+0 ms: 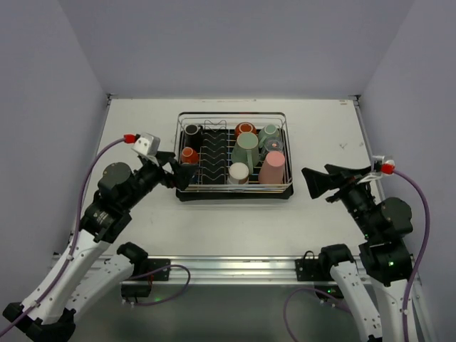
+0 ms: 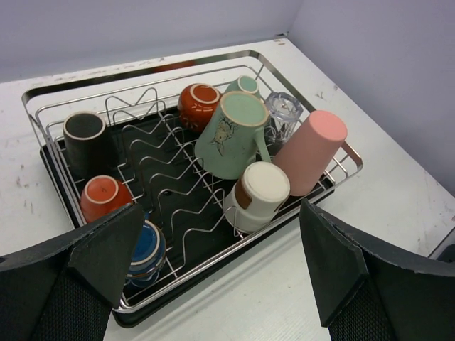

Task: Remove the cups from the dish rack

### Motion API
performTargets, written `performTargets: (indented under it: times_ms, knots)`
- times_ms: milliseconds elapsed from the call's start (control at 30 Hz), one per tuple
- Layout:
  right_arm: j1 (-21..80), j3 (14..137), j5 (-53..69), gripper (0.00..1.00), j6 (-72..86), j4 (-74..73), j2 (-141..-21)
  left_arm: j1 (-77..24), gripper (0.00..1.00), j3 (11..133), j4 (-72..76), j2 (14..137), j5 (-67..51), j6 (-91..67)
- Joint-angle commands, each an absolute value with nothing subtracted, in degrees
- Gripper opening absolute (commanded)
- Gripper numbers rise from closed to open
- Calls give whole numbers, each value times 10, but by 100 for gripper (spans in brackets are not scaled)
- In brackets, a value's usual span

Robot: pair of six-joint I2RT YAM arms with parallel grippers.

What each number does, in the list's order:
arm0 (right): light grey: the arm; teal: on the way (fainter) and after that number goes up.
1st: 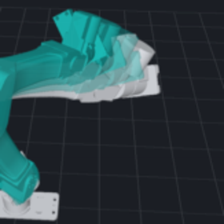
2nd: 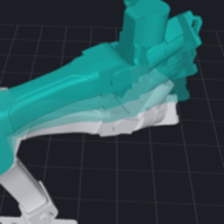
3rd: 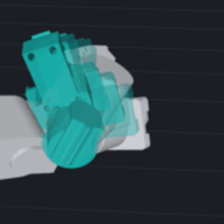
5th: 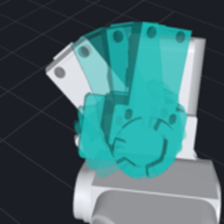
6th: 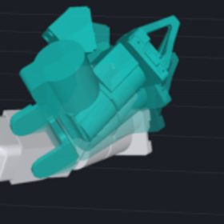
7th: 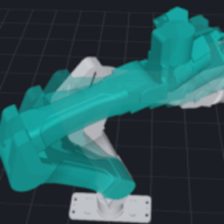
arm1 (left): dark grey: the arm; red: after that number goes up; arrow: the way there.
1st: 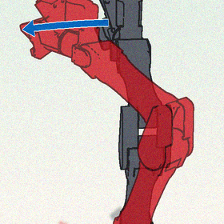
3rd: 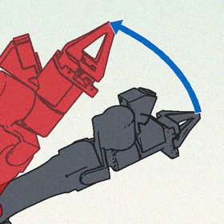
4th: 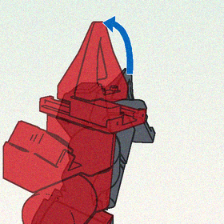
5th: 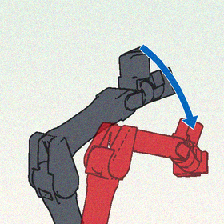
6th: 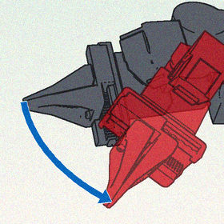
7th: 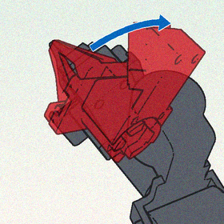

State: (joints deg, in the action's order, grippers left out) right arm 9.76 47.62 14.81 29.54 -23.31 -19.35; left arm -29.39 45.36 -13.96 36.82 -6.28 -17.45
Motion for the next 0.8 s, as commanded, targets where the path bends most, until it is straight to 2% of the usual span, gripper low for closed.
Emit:
performTargets:
  times_ms: [0, 167, 233, 400, 433, 500, 767]
  knots:
    - [99, 478, 116, 99, 305, -247, -186, -296, 100, 485, -103, 394, -119, -192]
    - [99, 424, 126, 99, 346, -214, -178, -298, 100, 460, 63, 465, -233, -325]
    - [99, 411, 121, 99, 348, -221, -177, -322, 100, 469, 102, 517, -238, -341]
    - [99, 400, 68, 97, 341, -257, -154, -517, 100, 562, 56, 622, -6, -251]
    - [99, 394, 57, 97, 345, -268, -142, -538, 100, 581, 38, 664, 81, -237]
    - [99, 386, 42, 95, 353, -281, -126, -578, 100, 619, 35, 719, 151, -210]
    - [99, 385, 57, 94, 347, -309, -85, -646, 100, 733, 39, 883, 261, -121]
